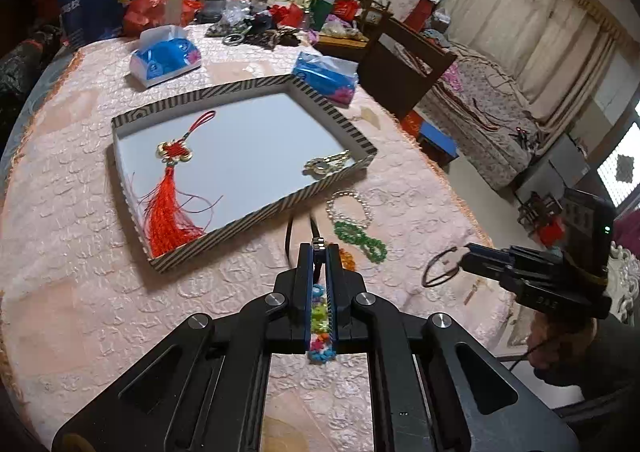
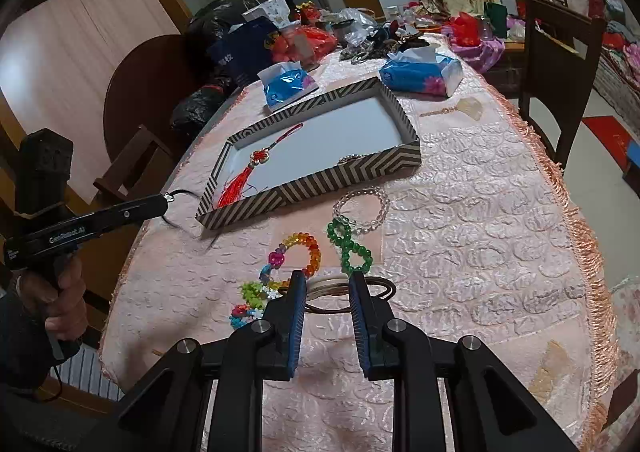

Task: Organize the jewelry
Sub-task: 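Lift the beaded bracelet with the left tool while the right tool holds the hair tie, then hold the beaded bracelet above the table with the left tool while the right tool holds the hair tie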

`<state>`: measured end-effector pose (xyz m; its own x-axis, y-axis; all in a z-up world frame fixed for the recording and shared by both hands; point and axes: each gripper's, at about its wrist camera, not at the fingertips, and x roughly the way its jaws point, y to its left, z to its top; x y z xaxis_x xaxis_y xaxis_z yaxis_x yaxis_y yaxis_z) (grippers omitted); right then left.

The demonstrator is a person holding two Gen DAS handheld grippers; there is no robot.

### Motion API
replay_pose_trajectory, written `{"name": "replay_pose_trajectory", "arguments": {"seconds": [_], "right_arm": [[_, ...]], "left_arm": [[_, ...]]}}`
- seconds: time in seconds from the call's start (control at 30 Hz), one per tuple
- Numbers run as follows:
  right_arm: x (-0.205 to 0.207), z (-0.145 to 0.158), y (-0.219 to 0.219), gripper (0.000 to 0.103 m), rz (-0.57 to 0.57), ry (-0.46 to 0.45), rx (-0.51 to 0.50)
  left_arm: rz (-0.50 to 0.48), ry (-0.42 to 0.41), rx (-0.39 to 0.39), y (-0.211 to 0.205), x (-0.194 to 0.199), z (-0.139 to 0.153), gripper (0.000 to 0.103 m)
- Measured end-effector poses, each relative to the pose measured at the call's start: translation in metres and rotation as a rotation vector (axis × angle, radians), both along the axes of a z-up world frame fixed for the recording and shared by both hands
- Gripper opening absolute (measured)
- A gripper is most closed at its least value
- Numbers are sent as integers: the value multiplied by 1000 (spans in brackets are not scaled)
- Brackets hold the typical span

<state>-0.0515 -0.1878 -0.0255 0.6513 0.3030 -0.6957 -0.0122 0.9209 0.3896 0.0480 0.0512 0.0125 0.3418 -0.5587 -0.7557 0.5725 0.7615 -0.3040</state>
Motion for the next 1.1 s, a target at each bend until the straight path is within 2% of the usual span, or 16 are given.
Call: {"name": "replay_pose_trajectory", "arguments": {"seconds": [0.37,0.7,1.1], "right_arm": [[8,10,3,21,23,-12,-16],[18,31,6,21,49,-42,-42],[29,35,8,21,54,-32,-67]], "left_arm": [[54,30,76,0,-6,-20,4],[71,27,58,2,-6,-13,5],[66,2,36,-1,-4,1,5]]}}
